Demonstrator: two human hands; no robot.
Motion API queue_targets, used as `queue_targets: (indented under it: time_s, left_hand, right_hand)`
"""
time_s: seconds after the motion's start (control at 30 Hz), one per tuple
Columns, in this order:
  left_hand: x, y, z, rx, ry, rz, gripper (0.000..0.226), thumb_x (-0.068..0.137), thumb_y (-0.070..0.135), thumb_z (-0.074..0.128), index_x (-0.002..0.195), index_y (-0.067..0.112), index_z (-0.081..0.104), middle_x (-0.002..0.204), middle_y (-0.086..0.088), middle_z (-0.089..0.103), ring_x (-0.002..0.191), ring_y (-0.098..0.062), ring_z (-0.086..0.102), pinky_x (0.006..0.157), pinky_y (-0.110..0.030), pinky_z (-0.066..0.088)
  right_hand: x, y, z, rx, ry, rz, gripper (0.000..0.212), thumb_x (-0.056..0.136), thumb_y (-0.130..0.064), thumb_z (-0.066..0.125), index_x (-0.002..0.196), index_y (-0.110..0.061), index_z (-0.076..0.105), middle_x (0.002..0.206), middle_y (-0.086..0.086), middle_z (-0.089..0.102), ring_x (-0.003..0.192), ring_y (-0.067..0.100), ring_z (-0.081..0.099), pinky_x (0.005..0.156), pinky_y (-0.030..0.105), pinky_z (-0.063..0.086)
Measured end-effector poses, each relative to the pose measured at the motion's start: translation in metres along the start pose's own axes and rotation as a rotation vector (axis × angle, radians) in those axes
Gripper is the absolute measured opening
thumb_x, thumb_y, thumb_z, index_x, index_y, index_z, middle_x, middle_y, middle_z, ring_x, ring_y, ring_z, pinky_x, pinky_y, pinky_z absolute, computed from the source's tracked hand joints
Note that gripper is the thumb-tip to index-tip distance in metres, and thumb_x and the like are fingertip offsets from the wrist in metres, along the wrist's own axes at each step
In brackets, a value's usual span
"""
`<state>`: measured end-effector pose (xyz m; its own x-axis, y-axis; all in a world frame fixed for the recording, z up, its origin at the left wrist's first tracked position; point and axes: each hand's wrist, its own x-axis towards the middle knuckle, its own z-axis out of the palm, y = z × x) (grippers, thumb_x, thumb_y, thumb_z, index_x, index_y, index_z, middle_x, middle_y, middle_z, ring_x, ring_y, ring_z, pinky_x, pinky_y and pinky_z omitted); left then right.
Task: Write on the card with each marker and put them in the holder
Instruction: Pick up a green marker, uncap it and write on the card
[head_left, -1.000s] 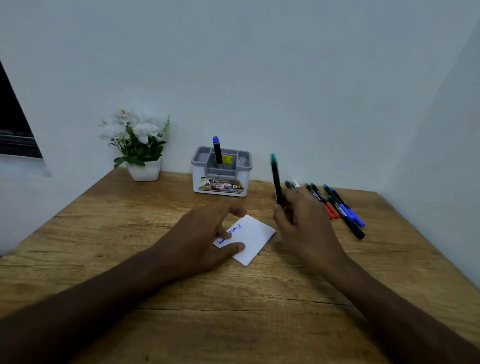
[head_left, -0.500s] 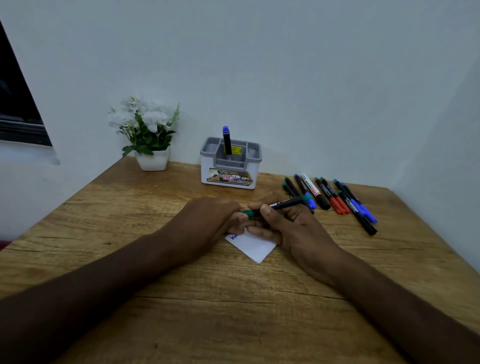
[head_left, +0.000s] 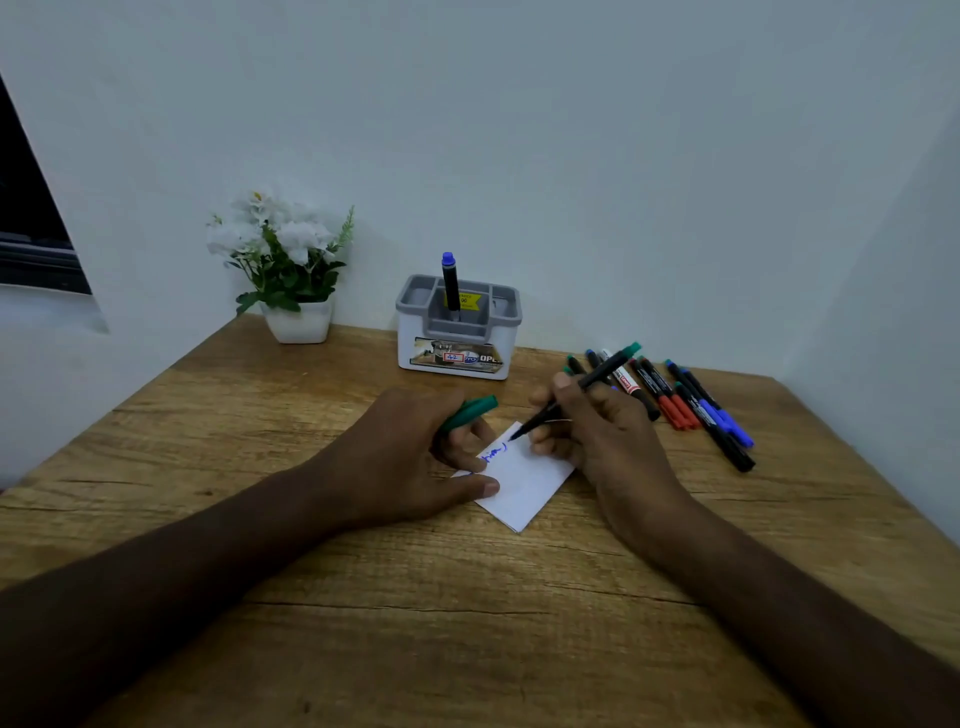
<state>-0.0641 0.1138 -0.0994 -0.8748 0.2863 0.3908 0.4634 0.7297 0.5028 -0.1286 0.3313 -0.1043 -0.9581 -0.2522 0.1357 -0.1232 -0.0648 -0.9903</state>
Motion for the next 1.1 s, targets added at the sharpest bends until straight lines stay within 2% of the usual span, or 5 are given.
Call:
queue_targets:
  time_s: [0.07,0.2,0.7,0.93,1.1]
  left_hand:
    - [0.0,0.001,0.0,0.002,0.02,0.034,0.045,0.075,0.044,0.092,0.1,0.045,0.054,0.103,0.021,0.072,0.086,0.007,0.07,0.07,-0.007,0.053]
    - [0.0,0.002,0.001,0.005,0.05,0.023,0.046,0.073,0.049,0.091,0.085,0.043,0.047,0.101,0.024,0.07,0.088,0.001,0.067,0.066,-0.009,0.052]
    - [0.002,-0.004,0.001,0.081,0.023,0.04,0.046,0.077,0.056,0.085,0.079,0.04,0.043,0.094,0.026,0.066,0.093,0.009,0.062,0.068,-0.004,0.04]
    - [0.003,-0.001,0.0,0.095,0.015,0.041,0.038,0.076,0.051,0.088,0.086,0.036,0.055,0.08,0.032,0.056,0.087,0.02,0.057,0.071,-0.001,0.041]
    - [0.003,-0.002,-0.001,0.081,0.004,0.036,0.043,0.076,0.054,0.087,0.08,0.039,0.047,0.093,0.026,0.068,0.097,0.01,0.064,0.071,-0.001,0.042]
  right_hand:
    - [0.003,-0.001,0.0,-0.125,-0.031,0.002,0.019,0.099,-0.02,0.073,0.1,-0.001,0.076,0.09,0.011,0.082,0.08,0.025,0.077,0.093,0.048,0.064]
    - [0.009,-0.003,-0.002,-0.38,-0.005,-0.102,0.005,0.087,-0.005,0.076,0.085,-0.009,0.077,0.082,0.009,0.08,0.079,0.022,0.077,0.088,0.045,0.065]
    - [0.012,0.0,-0.005,-0.511,-0.021,-0.049,0.007,0.094,-0.015,0.075,0.092,-0.009,0.079,0.076,0.002,0.082,0.072,0.014,0.079,0.082,0.032,0.064]
    - [0.011,-0.001,-0.006,-0.509,-0.014,-0.067,0.004,0.095,-0.015,0.075,0.095,-0.013,0.079,0.08,0.001,0.082,0.074,0.013,0.08,0.084,0.032,0.066]
    - [0.01,-0.002,-0.005,-0.543,-0.002,-0.062,0.009,0.097,-0.018,0.073,0.092,-0.011,0.078,0.078,0.001,0.081,0.074,0.012,0.079,0.087,0.038,0.065]
